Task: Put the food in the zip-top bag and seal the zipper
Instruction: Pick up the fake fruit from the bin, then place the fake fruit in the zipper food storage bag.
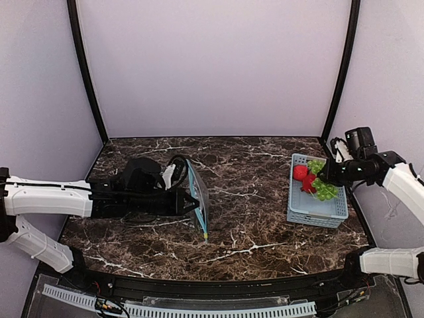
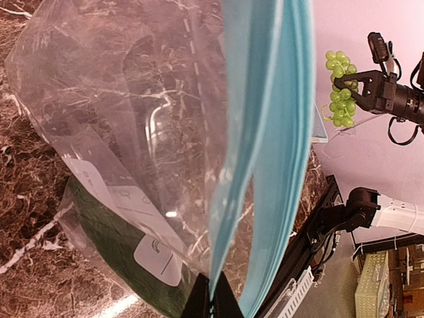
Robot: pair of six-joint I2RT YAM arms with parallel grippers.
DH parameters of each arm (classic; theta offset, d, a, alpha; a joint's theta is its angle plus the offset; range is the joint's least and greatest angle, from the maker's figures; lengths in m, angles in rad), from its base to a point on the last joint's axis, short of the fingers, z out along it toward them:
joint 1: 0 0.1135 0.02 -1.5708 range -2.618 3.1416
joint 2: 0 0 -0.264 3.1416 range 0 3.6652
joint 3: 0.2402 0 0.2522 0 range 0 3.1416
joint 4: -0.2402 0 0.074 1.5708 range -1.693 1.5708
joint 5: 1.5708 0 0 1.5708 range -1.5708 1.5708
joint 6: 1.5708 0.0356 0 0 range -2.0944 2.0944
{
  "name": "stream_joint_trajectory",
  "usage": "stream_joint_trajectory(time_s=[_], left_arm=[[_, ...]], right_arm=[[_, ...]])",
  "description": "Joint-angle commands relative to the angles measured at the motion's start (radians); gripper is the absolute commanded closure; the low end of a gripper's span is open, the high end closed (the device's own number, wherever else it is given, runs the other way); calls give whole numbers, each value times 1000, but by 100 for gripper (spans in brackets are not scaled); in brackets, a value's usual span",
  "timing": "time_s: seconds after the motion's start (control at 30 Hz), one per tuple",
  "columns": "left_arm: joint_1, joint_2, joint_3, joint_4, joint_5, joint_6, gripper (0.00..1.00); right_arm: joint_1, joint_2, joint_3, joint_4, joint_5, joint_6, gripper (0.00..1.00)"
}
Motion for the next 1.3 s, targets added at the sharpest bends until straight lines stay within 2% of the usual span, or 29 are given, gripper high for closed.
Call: stream_joint_trajectory(time_s=[0.0,0.1,0.17,0.4,0.63,0.9,1.1,1.27], left_arm=[[2,40,35,65,93,1,99],[-5,58,39,99,124,-14,99],[-9,74,45,114,135,-20,99],[-20,130,63,165,177,-43,99],[-21,186,76,221,235,-77,99],[-21,204,74,250,240,-86,99],[-20,200,64,262,243,-90,99],[-20,195,61,272,250,-88,99]], right_arm=[[49,-104,30,44,-255,60,100],[119,-173,-11,168,-357,164,100],[184,-203,-43,252,-374,231,100],[484,-200,-129,564,-297,361,100],[689,-67,-147,797,-224,404,100],[831,122,-145,984,-223,477,100],[866,238,-134,1104,-247,534,100],[871,307,-122,1085,-224,569,100]])
